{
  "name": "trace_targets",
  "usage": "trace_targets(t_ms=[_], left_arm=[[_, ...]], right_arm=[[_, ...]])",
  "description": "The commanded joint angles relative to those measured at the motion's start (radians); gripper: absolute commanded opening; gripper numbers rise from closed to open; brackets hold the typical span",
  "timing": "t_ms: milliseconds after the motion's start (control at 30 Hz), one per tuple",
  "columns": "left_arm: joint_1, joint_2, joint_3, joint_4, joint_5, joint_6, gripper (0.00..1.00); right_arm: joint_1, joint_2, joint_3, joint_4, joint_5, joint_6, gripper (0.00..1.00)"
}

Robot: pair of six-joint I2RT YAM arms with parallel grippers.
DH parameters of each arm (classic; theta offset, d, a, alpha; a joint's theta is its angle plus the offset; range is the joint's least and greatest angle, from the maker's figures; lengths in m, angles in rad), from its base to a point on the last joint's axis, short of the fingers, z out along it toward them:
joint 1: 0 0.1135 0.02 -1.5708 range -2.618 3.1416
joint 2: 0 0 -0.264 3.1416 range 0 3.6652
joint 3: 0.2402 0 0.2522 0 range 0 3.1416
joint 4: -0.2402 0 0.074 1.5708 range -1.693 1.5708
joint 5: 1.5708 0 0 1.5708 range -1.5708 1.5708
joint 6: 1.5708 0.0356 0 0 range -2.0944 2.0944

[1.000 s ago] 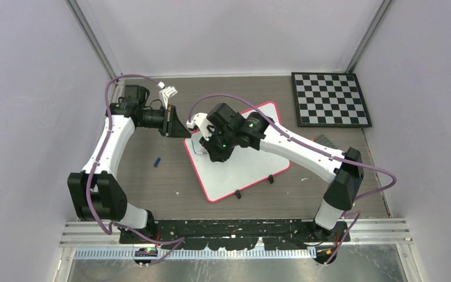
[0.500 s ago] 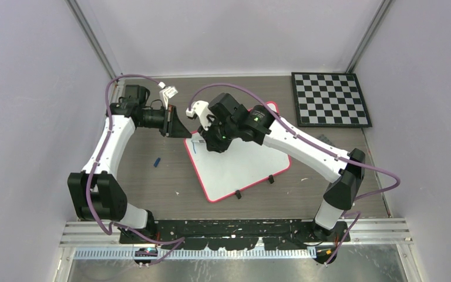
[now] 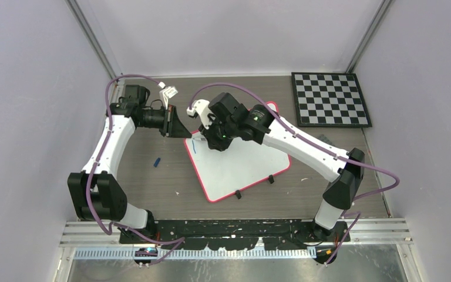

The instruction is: Write a sentence on the whiteboard

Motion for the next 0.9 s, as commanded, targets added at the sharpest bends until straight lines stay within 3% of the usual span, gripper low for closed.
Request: trace_targets(t_ms=[0,867], left_arm=[[-0.003,-0.024,0.005,-0.007,0.01,0.003,0.0],[-0.006,-0.013,0.013,-0.005,0.007,-0.004,0.0]], right_arm=[[-0.006,0.005,0.03,0.014,0.015,-0.013,0.0],[-0.019,-0.033,-0.038,-0.022,-0.03,0.003,0.0]])
